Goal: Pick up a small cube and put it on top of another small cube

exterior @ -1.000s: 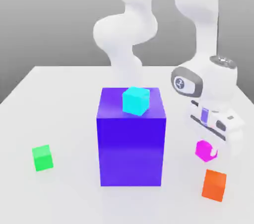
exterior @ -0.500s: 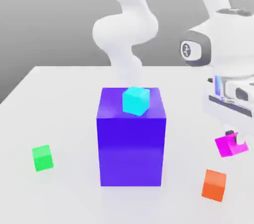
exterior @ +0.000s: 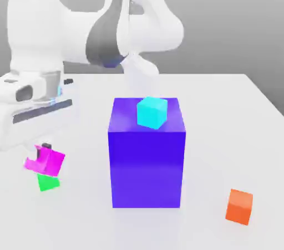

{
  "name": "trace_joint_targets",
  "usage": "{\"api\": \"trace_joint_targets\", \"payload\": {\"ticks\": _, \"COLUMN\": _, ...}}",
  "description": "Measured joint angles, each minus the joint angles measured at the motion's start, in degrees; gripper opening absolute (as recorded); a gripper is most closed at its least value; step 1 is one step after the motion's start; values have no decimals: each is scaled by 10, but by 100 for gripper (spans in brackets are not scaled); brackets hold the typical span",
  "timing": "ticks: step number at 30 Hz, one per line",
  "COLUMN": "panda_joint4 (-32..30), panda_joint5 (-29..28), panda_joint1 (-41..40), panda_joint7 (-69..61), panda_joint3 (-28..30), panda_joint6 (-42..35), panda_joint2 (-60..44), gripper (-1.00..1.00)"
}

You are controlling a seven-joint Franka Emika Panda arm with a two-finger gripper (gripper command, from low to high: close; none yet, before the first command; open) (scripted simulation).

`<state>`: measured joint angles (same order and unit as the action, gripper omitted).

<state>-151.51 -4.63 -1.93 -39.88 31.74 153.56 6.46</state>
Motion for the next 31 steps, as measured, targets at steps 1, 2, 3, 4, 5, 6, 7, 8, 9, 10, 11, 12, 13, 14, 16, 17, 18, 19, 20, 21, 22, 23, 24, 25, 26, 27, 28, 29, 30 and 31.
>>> {"api": "trace_joint_targets", "payload": {"ticks": 1, "panda_joint4": -19, "panda_joint5": -12, "panda_joint1": -15, "panda_joint7": 5, "panda_joint3": 10, "panda_joint6": -3, "panda_joint2": 2, "gripper": -100}}
{"api": "trace_joint_targets", "payload": {"ticks": 2, "panda_joint4": -38, "panda_joint5": -23, "panda_joint1": -29, "panda_joint7": 10, "panda_joint3": 20, "panda_joint6": -6, "panda_joint2": 4, "gripper": -100}}
{"api": "trace_joint_targets", "payload": {"ticks": 3, "panda_joint4": -55, "panda_joint5": -33, "panda_joint1": -41, "panda_joint7": 15, "panda_joint3": 28, "panda_joint6": -7, "panda_joint2": 5, "gripper": -100}}
{"api": "trace_joint_targets", "payload": {"ticks": 4, "panda_joint4": -63, "panda_joint5": -37, "panda_joint1": -47, "panda_joint7": 17, "panda_joint3": 32, "panda_joint6": -7, "panda_joint2": 5, "gripper": -100}}
{"api": "trace_joint_targets", "payload": {"ticks": 5, "panda_joint4": -67, "panda_joint5": -39, "panda_joint1": -50, "panda_joint7": 17, "panda_joint3": 34, "panda_joint6": -5, "panda_joint2": 5, "gripper": -100}}
{"api": "trace_joint_targets", "payload": {"ticks": 6, "panda_joint4": -69, "panda_joint5": -39, "panda_joint1": -52, "panda_joint7": 17, "panda_joint3": 36, "panda_joint6": -2, "panda_joint2": 4, "gripper": -100}}
{"api": "trace_joint_targets", "payload": {"ticks": 7, "panda_joint4": -70, "panda_joint5": -37, "panda_joint1": -52, "panda_joint7": 16, "panda_joint3": 36, "panda_joint6": 1, "panda_joint2": 3, "gripper": -100}}
{"api": "trace_joint_targets", "payload": {"ticks": 8, "panda_joint4": -70, "panda_joint5": -35, "panda_joint1": -51, "panda_joint7": 14, "panda_joint3": 37, "panda_joint6": 4, "panda_joint2": 1, "gripper": -100}}
{"api": "trace_joint_targets", "payload": {"ticks": 9, "panda_joint4": -70, "panda_joint5": -32, "panda_joint1": -51, "panda_joint7": 12, "panda_joint3": 38, "panda_joint6": 7, "panda_joint2": 0, "gripper": -100}}
{"api": "trace_joint_targets", "payload": {"ticks": 10, "panda_joint4": -69, "panda_joint5": -29, "panda_joint1": -50, "panda_joint7": 10, "panda_joint3": 39, "panda_joint6": 11, "panda_joint2": -2, "gripper": -100}}
{"api": "trace_joint_targets", "payload": {"ticks": 11, "panda_joint4": -69, "panda_joint5": -26, "panda_joint1": -49, "panda_joint7": 8, "panda_joint3": 39, "panda_joint6": 14, "panda_joint2": -5, "gripper": -100}}
{"api": "trace_joint_targets", "payload": {"ticks": 12, "panda_joint4": -69, "panda_joint5": -21, "panda_joint1": -48, "panda_joint7": 5, "panda_joint3": 40, "panda_joint6": 17, "panda_joint2": -7, "gripper": -100}}
{"api": "trace_joint_targets", "payload": {"ticks": 13, "panda_joint4": -69, "panda_joint5": -17, "panda_joint1": -47, "panda_joint7": 2, "panda_joint3": 40, "panda_joint6": 21, "panda_joint2": -10, "gripper": -100}}
{"api": "trace_joint_targets", "payload": {"ticks": 14, "panda_joint4": -68, "panda_joint5": -12, "panda_joint1": -45, "panda_joint7": -2, "panda_joint3": 41, "panda_joint6": 25, "panda_joint2": -13, "gripper": -100}}
{"api": "trace_joint_targets", "payload": {"ticks": 16, "panda_joint4": -68, "panda_joint5": 0, "panda_joint1": -42, "panda_joint7": -10, "panda_joint3": 42, "panda_joint6": 32, "panda_joint2": -19, "gripper": -100}}
{"api": "trace_joint_targets", "payload": {"ticks": 17, "panda_joint4": -68, "panda_joint5": 6, "panda_joint1": -40, "panda_joint7": -14, "panda_joint3": 42, "panda_joint6": 36, "panda_joint2": -23, "gripper": -100}}
{"api": "trace_joint_targets", "payload": {"ticks": 18, "panda_joint4": -68, "panda_joint5": 13, "panda_joint1": -38, "panda_joint7": -19, "panda_joint3": 43, "panda_joint6": 40, "panda_joint2": -27, "gripper": -100}}
{"api": "trace_joint_targets", "payload": {"ticks": 19, "panda_joint4": -67, "panda_joint5": 21, "panda_joint1": -36, "panda_joint7": -24, "panda_joint3": 43, "panda_joint6": 43, "panda_joint2": -31, "gripper": -100}}
{"api": "trace_joint_targets", "payload": {"ticks": 20, "panda_joint4": -67, "panda_joint5": 28, "panda_joint1": -34, "panda_joint7": -30, "panda_joint3": 44, "panda_joint6": 47, "panda_joint2": -35, "gripper": -100}}
{"api": "trace_joint_targets", "payload": {"ticks": 21, "panda_joint4": -67, "panda_joint5": 37, "panda_joint1": -32, "panda_joint7": -36, "panda_joint3": 44, "panda_joint6": 51, "panda_joint2": -40, "gripper": -100}}
{"api": "trace_joint_targets", "payload": {"ticks": 22, "panda_joint4": -67, "panda_joint5": 46, "panda_joint1": -30, "panda_joint7": -42, "panda_joint3": 44, "panda_joint6": 55, "panda_joint2": -45, "gripper": -100}}
{"api": "trace_joint_targets", "payload": {"ticks": 23, "panda_joint4": -67, "panda_joint5": 55, "panda_joint1": -29, "panda_joint7": -49, "panda_joint3": 43, "panda_joint6": 58, "panda_joint2": -50, "gripper": -100}}
{"api": "trace_joint_targets", "payload": {"ticks": 24, "panda_joint4": -66, "panda_joint5": 65, "panda_joint1": -28, "panda_joint7": -56, "panda_joint3": 42, "panda_joint6": 62, "panda_joint2": -55, "gripper": -100}}
{"api": "trace_joint_targets", "payload": {"ticks": 25, "panda_joint4": -66, "panda_joint5": 75, "panda_joint1": -31, "panda_joint7": -63, "panda_joint3": 37, "panda_joint6": 65, "panda_joint2": -61, "gripper": -100}}
{"api": "trace_joint_targets", "payload": {"ticks": 26, "panda_joint4": -66, "panda_joint5": 86, "panda_joint1": -28, "panda_joint7": -71, "panda_joint3": 37, "panda_joint6": 69, "panda_joint2": -67, "gripper": -100}}
{"api": "trace_joint_targets", "payload": {"ticks": 27, "panda_joint4": -66, "panda_joint5": 97, "panda_joint1": -27, "panda_joint7": -79, "panda_joint3": 36, "panda_joint6": 73, "panda_joint2": -73, "gripper": -100}}
{"api": "trace_joint_targets", "payload": {"ticks": 28, "panda_joint4": -66, "panda_joint5": 108, "panda_joint1": -26, "panda_joint7": -87, "panda_joint3": 34, "panda_joint6": 76, "panda_joint2": -79, "gripper": -100}}
{"api": "trace_joint_targets", "payload": {"ticks": 29, "panda_joint4": -65, "panda_joint5": 120, "panda_joint1": -25, "panda_joint7": -95, "panda_joint3": 31, "panda_joint6": 80, "panda_joint2": -85, "gripper": -100}}
{"api": "trace_joint_targets", "payload": {"ticks": 30, "panda_joint4": -65, "panda_joint5": 131, "panda_joint1": -25, "panda_joint7": -103, "panda_joint3": 29, "panda_joint6": 83, "panda_joint2": -92, "gripper": -100}}
{"api": "trace_joint_targets", "payload": {"ticks": 31, "panda_joint4": -65, "panda_joint5": 143, "panda_joint1": -26, "panda_joint7": -112, "panda_joint3": 25, "panda_joint6": 86, "panda_joint2": -98, "gripper": -100}}
